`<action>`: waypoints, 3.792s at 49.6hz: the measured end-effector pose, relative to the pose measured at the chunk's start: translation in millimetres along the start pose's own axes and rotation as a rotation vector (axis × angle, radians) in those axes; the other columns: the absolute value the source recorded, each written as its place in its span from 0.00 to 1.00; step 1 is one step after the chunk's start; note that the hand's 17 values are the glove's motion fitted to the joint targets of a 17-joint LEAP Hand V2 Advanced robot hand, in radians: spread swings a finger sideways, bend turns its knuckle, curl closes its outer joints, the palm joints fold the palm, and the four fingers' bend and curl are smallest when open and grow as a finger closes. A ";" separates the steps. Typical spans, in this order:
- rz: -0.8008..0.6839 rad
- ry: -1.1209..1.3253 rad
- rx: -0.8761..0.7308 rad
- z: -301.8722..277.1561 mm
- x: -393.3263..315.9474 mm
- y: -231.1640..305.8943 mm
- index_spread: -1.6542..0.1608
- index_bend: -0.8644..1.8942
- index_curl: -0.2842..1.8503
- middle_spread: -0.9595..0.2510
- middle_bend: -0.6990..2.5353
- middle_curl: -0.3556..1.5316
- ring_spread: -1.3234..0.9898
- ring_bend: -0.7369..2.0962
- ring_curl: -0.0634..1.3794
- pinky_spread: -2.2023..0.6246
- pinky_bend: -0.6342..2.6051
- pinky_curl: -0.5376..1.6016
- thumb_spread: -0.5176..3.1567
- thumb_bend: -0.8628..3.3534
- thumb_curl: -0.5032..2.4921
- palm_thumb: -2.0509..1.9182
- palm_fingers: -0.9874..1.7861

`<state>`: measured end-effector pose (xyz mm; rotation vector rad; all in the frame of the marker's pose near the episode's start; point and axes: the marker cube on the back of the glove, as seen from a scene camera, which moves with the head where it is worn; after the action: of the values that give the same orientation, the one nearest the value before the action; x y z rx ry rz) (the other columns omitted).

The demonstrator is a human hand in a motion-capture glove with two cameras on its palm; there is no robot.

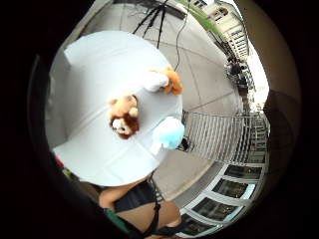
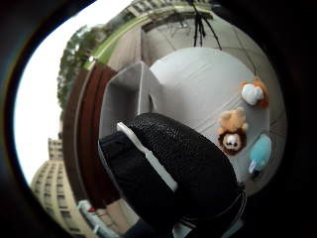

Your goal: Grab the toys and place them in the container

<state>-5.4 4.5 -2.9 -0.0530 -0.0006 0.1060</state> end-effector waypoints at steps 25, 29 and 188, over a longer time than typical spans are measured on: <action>-0.070 0.021 0.070 7.8 28.4 2.8 0.78 0.37 0.22 0.73 0.28 0.31 0.47 0.33 0.12 0.74 0.38 0.37 0.41 0.18 0.17 0.47 0.34; -0.082 0.015 0.078 17.4 43.1 1.4 0.78 0.36 0.23 0.72 0.28 0.31 0.47 0.33 0.13 0.74 0.39 0.38 0.41 0.18 0.17 0.47 0.33; -0.419 -0.005 0.072 -8.3 -261.6 -31.7 0.71 0.35 0.37 0.65 0.29 0.44 0.52 0.54 0.30 0.72 0.59 0.48 0.43 0.18 0.35 0.49 0.34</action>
<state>-262.2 -55.0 -9.0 0.0205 -0.0132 -0.3122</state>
